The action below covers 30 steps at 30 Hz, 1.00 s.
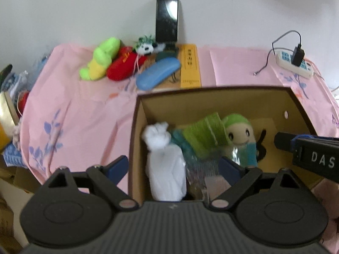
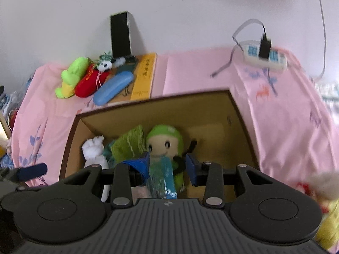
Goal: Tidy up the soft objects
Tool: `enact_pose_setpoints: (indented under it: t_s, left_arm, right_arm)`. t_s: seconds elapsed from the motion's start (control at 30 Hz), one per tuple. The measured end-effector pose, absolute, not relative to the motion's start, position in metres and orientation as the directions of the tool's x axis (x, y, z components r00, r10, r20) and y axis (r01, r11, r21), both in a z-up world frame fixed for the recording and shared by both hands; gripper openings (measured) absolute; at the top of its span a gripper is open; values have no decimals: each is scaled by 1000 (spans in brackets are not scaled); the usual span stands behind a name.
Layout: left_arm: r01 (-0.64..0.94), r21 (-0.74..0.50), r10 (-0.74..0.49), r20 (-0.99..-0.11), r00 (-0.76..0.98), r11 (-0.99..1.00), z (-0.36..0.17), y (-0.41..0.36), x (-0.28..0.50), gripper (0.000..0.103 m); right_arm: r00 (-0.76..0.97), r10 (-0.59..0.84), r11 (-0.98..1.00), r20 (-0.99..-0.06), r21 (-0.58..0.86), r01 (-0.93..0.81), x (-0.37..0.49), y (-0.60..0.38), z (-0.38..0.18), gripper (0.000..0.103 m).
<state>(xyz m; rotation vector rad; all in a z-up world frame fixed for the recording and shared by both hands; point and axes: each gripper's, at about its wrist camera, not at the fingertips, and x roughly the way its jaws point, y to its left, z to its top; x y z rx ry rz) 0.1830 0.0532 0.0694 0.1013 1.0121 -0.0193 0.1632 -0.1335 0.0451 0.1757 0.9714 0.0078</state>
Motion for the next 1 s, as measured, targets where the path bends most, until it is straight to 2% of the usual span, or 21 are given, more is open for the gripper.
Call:
enact_pose_setpoints:
  t_s: [0.37,0.53,1.0]
  left_arm:
    - [101,76,20,-884,466,992,34,46,181,94]
    - [93,84,30,-879,476,992,28,44,184,94]
    - [60,76,36,-866,498,995,20,44,186,94]
  right_arm:
    - [508,81,986,-857,142,82,156,-135,19,20]
    - [528,41,991,-848,101,85,157,-135,13,20]
    - [538,28,987,-842,108,117,161,-141,3,20]
